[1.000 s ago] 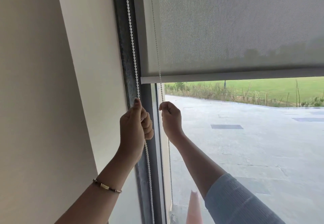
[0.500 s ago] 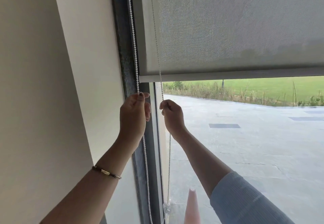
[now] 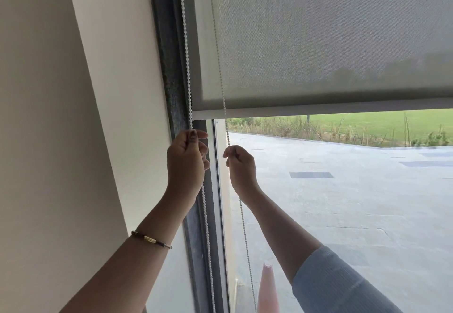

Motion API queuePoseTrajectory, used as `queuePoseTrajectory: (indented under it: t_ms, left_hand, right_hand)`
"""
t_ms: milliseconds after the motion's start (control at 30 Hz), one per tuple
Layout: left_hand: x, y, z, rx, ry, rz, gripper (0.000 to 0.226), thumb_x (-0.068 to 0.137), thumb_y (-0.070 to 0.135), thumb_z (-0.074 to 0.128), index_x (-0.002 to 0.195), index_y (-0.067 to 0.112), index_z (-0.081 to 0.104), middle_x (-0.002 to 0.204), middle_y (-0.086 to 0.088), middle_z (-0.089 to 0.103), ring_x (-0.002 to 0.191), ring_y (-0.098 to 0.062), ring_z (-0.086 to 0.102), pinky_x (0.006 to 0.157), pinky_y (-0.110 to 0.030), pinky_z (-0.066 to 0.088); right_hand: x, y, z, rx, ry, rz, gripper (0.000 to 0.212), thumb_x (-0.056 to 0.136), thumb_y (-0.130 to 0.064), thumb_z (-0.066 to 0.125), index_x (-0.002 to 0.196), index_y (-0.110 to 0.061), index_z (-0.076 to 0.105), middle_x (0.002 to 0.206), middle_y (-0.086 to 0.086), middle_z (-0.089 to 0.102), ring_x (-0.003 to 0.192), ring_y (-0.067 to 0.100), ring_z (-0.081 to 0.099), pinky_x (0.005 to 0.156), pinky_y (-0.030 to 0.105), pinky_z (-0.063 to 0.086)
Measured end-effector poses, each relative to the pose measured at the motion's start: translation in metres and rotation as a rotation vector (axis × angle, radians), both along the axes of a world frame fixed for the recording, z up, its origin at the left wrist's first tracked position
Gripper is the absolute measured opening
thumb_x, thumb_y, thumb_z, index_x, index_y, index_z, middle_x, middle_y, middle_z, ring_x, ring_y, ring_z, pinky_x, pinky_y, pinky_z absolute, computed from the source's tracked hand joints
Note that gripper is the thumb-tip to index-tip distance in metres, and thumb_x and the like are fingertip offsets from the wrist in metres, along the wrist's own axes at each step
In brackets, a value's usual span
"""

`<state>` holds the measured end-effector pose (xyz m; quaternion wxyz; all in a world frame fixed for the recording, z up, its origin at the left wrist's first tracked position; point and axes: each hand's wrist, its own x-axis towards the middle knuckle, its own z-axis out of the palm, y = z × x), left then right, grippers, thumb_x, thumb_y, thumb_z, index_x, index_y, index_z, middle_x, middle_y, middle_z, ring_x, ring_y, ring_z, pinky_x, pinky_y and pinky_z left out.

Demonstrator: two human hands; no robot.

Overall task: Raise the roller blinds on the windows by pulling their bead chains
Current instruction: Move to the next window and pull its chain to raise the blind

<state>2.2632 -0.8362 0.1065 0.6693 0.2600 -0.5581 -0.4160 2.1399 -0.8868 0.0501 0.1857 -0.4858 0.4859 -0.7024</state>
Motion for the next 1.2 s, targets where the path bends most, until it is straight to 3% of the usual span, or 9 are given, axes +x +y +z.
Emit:
queuePoseTrajectory:
  t_ms: [200, 500, 700, 1200]
  left_hand:
    - [0.000, -0.001, -0.004, 0.016, -0.015, 0.055, 0.034, 0.106, 0.011, 0.037, 0.078, 0.012, 0.056, 0.054, 0.004, 0.040, 0.040, -0.007, 0.032, 0.038, -0.021, 0.028]
    - [-0.007, 0.009, -0.031, -0.067, -0.041, 0.065, 0.037, 0.107, 0.013, 0.036, 0.073, 0.016, 0.049, 0.051, 0.009, 0.040, 0.044, -0.007, 0.030, 0.045, -0.023, 0.023]
    - [-0.003, 0.014, -0.038, -0.110, -0.069, 0.057, 0.037, 0.107, 0.013, 0.036, 0.072, 0.014, 0.046, 0.052, 0.008, 0.040, 0.044, -0.007, 0.028, 0.043, -0.023, 0.022]
    - [-0.015, 0.025, -0.055, -0.066, -0.043, -0.025, 0.034, 0.107, 0.007, 0.035, 0.077, -0.008, 0.035, 0.059, -0.007, 0.033, 0.044, -0.010, 0.022, 0.041, -0.023, 0.017]
  right_hand:
    - [0.002, 0.001, -0.002, -0.007, -0.045, 0.042, 0.029, 0.096, -0.001, 0.042, 0.077, -0.013, 0.060, 0.055, -0.006, 0.044, 0.044, 0.004, 0.032, 0.044, 0.017, 0.025]
    - [-0.001, 0.002, 0.014, -0.041, -0.056, 0.015, 0.028, 0.096, -0.002, 0.043, 0.077, -0.014, 0.061, 0.056, -0.007, 0.047, 0.046, 0.003, 0.036, 0.045, 0.017, 0.027]
    - [-0.002, -0.002, 0.016, -0.019, -0.103, 0.022, 0.032, 0.095, -0.001, 0.042, 0.076, -0.017, 0.062, 0.055, -0.005, 0.045, 0.048, 0.011, 0.035, 0.046, 0.025, 0.025]
    - [-0.002, -0.007, 0.029, -0.054, -0.109, 0.019, 0.031, 0.094, -0.001, 0.041, 0.078, -0.015, 0.064, 0.058, -0.003, 0.046, 0.048, 0.009, 0.034, 0.047, 0.024, 0.026]
